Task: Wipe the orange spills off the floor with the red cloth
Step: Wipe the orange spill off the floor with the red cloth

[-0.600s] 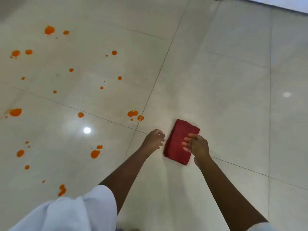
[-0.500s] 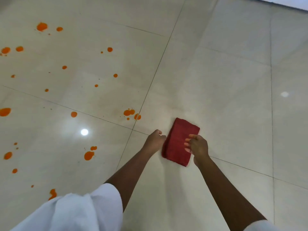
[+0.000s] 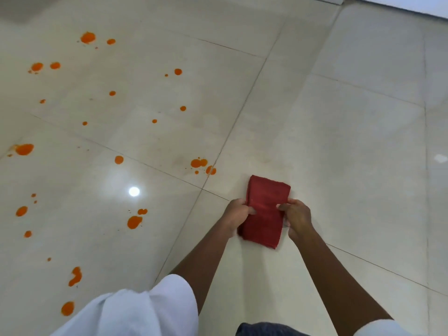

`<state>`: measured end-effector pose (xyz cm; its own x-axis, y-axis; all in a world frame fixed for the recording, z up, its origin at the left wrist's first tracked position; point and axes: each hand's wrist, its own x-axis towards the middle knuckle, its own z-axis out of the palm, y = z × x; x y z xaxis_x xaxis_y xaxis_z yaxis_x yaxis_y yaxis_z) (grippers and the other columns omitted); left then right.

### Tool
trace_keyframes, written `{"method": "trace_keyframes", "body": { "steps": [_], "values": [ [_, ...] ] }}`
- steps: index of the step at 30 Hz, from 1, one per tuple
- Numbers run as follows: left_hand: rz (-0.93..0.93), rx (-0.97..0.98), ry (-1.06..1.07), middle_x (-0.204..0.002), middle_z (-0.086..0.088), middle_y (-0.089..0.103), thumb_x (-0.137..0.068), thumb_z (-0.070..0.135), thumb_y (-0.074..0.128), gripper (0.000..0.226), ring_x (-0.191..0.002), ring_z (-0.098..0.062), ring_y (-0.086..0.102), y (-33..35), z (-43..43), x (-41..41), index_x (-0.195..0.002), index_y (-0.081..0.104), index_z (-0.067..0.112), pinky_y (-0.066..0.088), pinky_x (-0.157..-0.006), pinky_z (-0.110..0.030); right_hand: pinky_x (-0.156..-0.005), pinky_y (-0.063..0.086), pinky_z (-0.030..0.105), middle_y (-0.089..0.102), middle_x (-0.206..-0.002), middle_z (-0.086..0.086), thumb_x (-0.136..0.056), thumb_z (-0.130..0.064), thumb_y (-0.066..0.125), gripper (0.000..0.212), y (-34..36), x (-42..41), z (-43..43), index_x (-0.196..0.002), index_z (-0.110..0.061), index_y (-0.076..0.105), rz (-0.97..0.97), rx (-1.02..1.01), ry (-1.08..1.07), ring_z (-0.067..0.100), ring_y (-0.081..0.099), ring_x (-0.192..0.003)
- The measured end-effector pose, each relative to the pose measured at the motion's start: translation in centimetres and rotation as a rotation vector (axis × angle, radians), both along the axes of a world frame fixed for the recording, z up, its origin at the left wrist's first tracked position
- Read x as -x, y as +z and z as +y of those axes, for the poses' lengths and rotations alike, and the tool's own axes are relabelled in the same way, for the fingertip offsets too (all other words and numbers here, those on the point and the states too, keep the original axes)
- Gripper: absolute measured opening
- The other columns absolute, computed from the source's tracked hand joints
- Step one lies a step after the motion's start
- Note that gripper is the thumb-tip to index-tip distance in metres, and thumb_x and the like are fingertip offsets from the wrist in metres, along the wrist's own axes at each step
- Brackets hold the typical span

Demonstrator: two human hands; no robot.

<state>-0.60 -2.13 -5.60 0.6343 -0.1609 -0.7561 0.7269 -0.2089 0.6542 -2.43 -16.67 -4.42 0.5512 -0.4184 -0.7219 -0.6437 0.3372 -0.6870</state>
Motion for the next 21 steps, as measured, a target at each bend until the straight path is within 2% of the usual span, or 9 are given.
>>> {"method": "trace_keyframes", "body": {
  "steps": [2,5,7,10,12,14,17,19,21],
  "values": [
    [0.007,0.073,0.098,-0.111,-0.013,0.065,-0.085,-0.001,0.056,0.023,-0.099,-0.025,0.063,0.5,2.3,0.4,-0.105,0.054,0.01,0.052,-0.081,-0.034,-0.049,0.042,0.023,0.06,-0.081,0.003,-0.082,0.009,0.054,0.029,0.6,-0.5,1.9,-0.103,-0.012,0.056,-0.046,-0.046,0.095,0.011,0.057,-0.062],
    [-0.049,0.089,0.254,-0.111,-0.011,0.061,-0.087,-0.004,0.052,0.032,-0.093,-0.021,0.062,1.2,5.4,1.3,-0.115,0.049,0.01,0.052,-0.072,-0.028,-0.056,0.047,0.028,0.063,-0.087,0.006,-0.084,0.009,0.051,0.036,0.8,-1.4,5.6,-0.107,-0.017,0.057,-0.089,-0.028,0.254,0.017,0.059,-0.069],
    [-0.125,0.023,0.418,-0.114,-0.011,0.062,-0.086,-0.005,0.052,0.037,-0.094,-0.022,0.063,1.5,7.8,2.6,-0.12,0.048,0.009,0.054,-0.075,-0.03,-0.06,0.047,0.027,0.061,-0.088,0.006,-0.083,0.01,0.05,0.038,0.6,-2.0,8.9,-0.109,-0.017,0.057,-0.119,0.045,0.393,0.017,0.059,-0.072],
    [-0.189,-0.097,0.619,-0.112,-0.005,0.065,-0.086,-0.004,0.053,0.035,-0.097,-0.019,0.063,1.3,9.9,5.5,-0.116,0.051,0.013,0.053,-0.087,-0.035,-0.062,0.045,0.023,0.06,-0.088,0.002,-0.083,0.01,0.049,0.036,0.1,-1.9,13.4,-0.109,-0.013,0.059,-0.189,0.142,0.571,0.018,0.058,-0.079],
    [-0.214,-0.172,0.731,-0.111,-0.002,0.065,-0.085,-0.003,0.053,0.034,-0.1,-0.017,0.063,0.9,11.4,7.6,-0.112,0.052,0.018,0.051,-0.092,-0.038,-0.064,0.043,0.021,0.061,-0.095,0.003,-0.082,0.009,0.049,0.035,-0.3,-1.4,16.5,-0.108,-0.012,0.059,-0.225,0.206,0.699,0.016,0.056,-0.082],
    [-0.225,-0.252,0.796,-0.111,0.0,0.065,-0.085,0.001,0.053,0.034,-0.101,-0.017,0.062,0.8,12.9,8.9,-0.113,0.054,0.021,0.05,-0.093,-0.041,-0.072,0.042,0.023,0.062,-0.104,0.005,-0.083,0.007,0.05,0.035,-0.7,-0.9,19.3,-0.111,-0.013,0.06,-0.257,0.278,0.808,0.015,0.055,-0.088],
    [-0.241,-0.403,0.708,-0.115,-0.002,0.061,-0.089,0.006,0.048,0.035,-0.104,-0.018,0.058,1.0,15.0,10.4,-0.122,0.054,0.016,0.048,-0.094,-0.038,-0.087,0.041,0.032,0.057,-0.118,0.011,-0.083,0.002,0.047,0.041,-1.7,-0.1,22.3,-0.12,-0.012,0.055,-0.32,0.487,0.965,0.024,0.052,-0.106],
    [-0.29,-0.609,0.524,-0.118,-0.008,0.055,-0.09,0.01,0.047,0.035,-0.111,-0.022,0.05,0.4,16.2,11.5,-0.124,0.052,0.012,0.045,-0.094,-0.039,-0.099,0.033,0.041,0.045,-0.134,0.016,-0.084,-0.006,0.05,0.049,-2.4,0.5,23.2,-0.133,-0.009,0.045,-0.364,0.774,1.145,0.031,0.037,-0.124],
    [-0.324,-0.821,0.315,-0.127,-0.01,0.05,-0.089,0.012,0.053,0.042,-0.121,-0.028,0.044,-0.4,17.3,12.8,-0.13,0.047,0.006,0.044,-0.096,-0.039,-0.111,0.017,0.046,0.025,-0.15,0.015,-0.087,-0.022,0.053,0.059,-2.9,1.2,23.4,-0.142,-0.014,0.032,-0.425,0.986,1.367,0.031,0.016,-0.139]
  ]
}}
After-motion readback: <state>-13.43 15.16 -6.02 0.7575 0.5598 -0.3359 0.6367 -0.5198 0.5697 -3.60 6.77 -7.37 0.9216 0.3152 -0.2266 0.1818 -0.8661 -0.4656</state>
